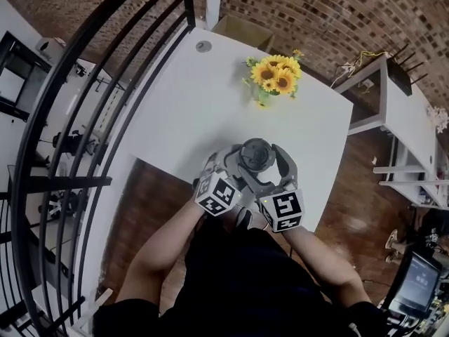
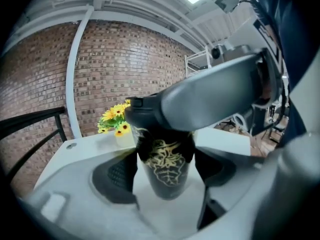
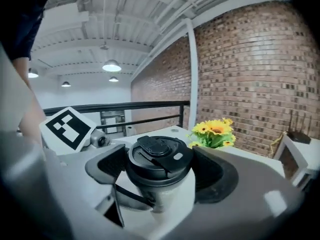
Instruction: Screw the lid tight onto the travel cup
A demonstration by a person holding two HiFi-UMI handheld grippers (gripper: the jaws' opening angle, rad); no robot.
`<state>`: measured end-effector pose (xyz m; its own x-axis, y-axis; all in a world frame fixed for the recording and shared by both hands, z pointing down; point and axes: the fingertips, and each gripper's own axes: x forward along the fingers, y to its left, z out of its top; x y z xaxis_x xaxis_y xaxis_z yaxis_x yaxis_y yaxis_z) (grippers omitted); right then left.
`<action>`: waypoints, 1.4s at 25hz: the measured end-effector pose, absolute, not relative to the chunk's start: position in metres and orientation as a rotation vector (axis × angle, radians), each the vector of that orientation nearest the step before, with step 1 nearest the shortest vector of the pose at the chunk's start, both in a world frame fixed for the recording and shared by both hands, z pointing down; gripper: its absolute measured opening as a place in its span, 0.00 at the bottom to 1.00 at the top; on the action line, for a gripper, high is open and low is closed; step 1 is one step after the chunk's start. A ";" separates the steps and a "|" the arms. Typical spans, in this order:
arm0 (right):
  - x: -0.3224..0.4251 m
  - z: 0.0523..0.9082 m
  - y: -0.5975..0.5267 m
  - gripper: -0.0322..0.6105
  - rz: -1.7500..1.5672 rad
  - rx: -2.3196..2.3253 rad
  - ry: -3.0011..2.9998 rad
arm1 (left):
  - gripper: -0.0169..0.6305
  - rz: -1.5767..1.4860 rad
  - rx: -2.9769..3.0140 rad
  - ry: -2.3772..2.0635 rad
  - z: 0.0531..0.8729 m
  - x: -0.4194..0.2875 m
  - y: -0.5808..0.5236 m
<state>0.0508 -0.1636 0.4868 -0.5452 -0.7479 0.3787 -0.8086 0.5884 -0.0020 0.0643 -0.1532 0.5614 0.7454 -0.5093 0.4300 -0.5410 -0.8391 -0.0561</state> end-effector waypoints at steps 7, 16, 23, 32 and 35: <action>0.061 0.478 -0.158 0.71 0.255 1.248 -2.490 | 0.64 0.687 2.722 -0.963 0.565 0.041 -0.145; 0.122 0.411 -0.148 0.56 0.309 1.372 -2.604 | 0.50 0.368 2.597 -1.124 0.475 -0.009 -0.111; 0.129 0.360 -0.134 0.07 0.298 1.412 -2.747 | 0.03 0.152 2.676 -1.207 0.384 0.022 -0.100; 0.137 0.338 -0.119 0.07 0.227 1.404 -2.782 | 0.03 0.185 2.700 -1.199 0.368 0.038 -0.088; 0.140 0.334 -0.113 0.07 0.206 1.403 -2.780 | 0.03 0.176 2.718 -1.190 0.363 0.043 -0.083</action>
<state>0.1402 -0.1129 0.3341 -0.5958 -0.7993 0.0779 -0.8021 0.5873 -0.1083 0.0434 -0.0829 0.3634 0.6749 -0.7169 0.1750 -0.7369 -0.6675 0.1074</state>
